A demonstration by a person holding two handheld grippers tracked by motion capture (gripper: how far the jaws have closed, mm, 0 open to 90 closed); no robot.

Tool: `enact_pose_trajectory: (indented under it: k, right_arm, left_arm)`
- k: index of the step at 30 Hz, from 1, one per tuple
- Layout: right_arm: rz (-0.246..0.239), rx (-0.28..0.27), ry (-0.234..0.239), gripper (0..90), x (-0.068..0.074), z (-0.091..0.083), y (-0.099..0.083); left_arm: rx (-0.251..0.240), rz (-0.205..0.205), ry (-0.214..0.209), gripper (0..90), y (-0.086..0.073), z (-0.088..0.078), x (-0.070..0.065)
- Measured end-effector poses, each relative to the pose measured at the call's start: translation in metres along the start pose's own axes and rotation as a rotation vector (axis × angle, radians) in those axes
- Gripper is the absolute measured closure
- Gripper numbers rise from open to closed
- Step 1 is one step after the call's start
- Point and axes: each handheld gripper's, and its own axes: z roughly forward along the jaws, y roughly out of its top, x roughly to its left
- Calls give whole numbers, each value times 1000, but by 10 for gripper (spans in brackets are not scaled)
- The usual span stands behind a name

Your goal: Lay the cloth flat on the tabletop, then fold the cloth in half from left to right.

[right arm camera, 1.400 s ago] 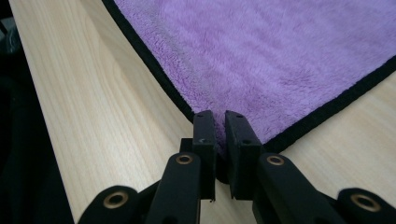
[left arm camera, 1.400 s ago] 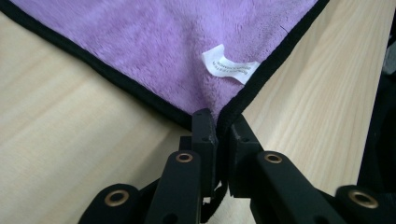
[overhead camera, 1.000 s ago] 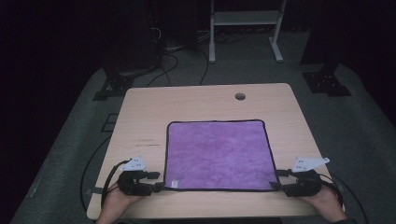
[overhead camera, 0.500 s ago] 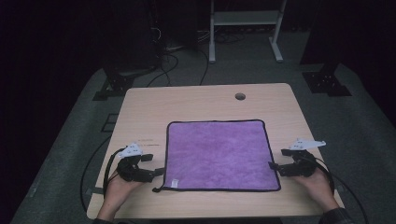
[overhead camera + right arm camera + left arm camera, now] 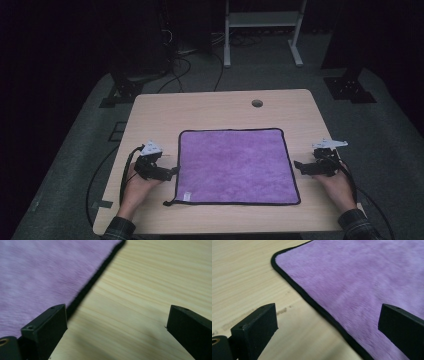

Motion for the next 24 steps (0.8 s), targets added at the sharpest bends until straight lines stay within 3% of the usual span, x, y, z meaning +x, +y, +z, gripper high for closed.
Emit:
enact_pose_trajectory:
  k: [5,8,16,19,24]
  right_arm:
    - [12,8,-20,21,-8,4,-4]
    - [14,22,-34,21,-11,6,-6]
    - [38,12,-19,16,-15,8,-10]
    - [36,12,-19,17,-15,8,-10]
    - [31,11,-14,17,-15,8,-10]
  left_arm:
    - [4,-29,43,14,2,12,6]
    - [53,-43,61,14,3,26,12]
    - [70,-51,99,16,8,45,17]
    - [104,-51,124,20,5,49,20]
    - [111,-55,139,22,3,49,25]
